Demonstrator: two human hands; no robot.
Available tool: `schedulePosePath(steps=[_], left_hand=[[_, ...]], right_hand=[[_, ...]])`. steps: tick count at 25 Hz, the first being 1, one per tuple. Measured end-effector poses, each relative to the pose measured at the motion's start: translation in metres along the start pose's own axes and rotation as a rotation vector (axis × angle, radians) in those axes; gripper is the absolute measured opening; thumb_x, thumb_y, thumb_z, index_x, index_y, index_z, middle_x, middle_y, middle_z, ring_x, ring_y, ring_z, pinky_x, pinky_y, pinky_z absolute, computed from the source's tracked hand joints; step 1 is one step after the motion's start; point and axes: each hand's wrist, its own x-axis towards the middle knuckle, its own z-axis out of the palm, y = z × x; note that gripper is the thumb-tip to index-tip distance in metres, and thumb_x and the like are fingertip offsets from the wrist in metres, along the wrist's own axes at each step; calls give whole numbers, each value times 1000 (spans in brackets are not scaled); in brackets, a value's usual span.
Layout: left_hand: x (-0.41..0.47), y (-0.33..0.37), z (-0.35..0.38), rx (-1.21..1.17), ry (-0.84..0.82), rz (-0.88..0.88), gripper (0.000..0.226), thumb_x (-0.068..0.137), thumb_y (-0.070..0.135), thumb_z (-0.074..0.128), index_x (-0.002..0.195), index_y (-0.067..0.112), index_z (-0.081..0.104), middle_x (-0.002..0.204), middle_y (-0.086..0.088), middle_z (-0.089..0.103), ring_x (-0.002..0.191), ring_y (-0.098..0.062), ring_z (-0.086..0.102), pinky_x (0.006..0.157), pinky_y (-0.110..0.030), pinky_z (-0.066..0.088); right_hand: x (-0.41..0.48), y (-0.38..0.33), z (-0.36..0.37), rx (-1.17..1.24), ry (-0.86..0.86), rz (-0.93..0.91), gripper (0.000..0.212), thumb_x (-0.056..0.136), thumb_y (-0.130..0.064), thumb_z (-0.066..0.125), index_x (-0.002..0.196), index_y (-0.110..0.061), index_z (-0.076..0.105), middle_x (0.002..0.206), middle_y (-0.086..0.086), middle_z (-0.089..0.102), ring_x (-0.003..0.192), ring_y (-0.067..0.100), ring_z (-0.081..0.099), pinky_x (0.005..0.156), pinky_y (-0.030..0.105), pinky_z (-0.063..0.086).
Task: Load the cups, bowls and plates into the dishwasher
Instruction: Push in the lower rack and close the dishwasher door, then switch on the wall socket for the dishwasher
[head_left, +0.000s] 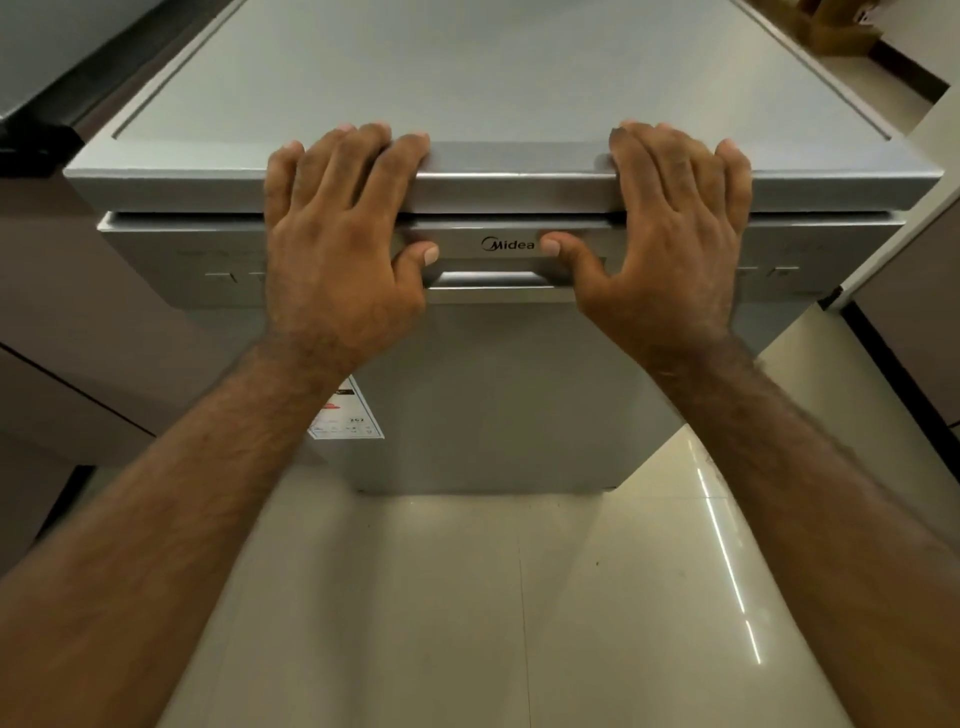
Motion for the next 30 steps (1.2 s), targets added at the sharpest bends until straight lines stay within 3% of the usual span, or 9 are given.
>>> schedulePosePath(steps=[7,18,21,25,30], left_hand=[[0,3,9,4,108,-11,60,84,39,65,141,22,54,140,-3,54,133,-25,47,119,-50,25],[-2,-4,12,120,47,33,65,94,46,54,153,23,40,152,-3,45,144,-26,37,124,-50,16],[0,-5,4,98,-36,49,71,98,54,49,159,24,29,160,-6,37,150,-28,30,125,-50,15],[1,0,-25,-22,-60,-65,79,102,60,39,164,19,13,170,-8,17,158,-28,11,128,-48,11],[38,-15,-103,48,-32,-115,83,104,64,28,164,12,5,172,-10,6,159,-27,1,128,-48,5]], right_hand=[[0,-2,12,25,120,25,78,92,-74,47,140,-13,54,139,5,55,134,26,46,121,49,19],[0,-2,5,-51,7,12,81,93,-74,38,149,-15,41,148,7,45,142,27,37,123,51,12],[1,-12,-4,-70,-82,31,81,91,-70,43,152,-18,33,153,7,38,146,28,29,123,56,9],[2,-35,-29,9,-186,11,85,91,-67,49,157,-20,24,165,9,22,154,28,14,122,61,6],[56,-76,-87,79,-167,-53,84,92,-64,52,158,-21,22,168,7,14,155,26,6,121,62,6]])
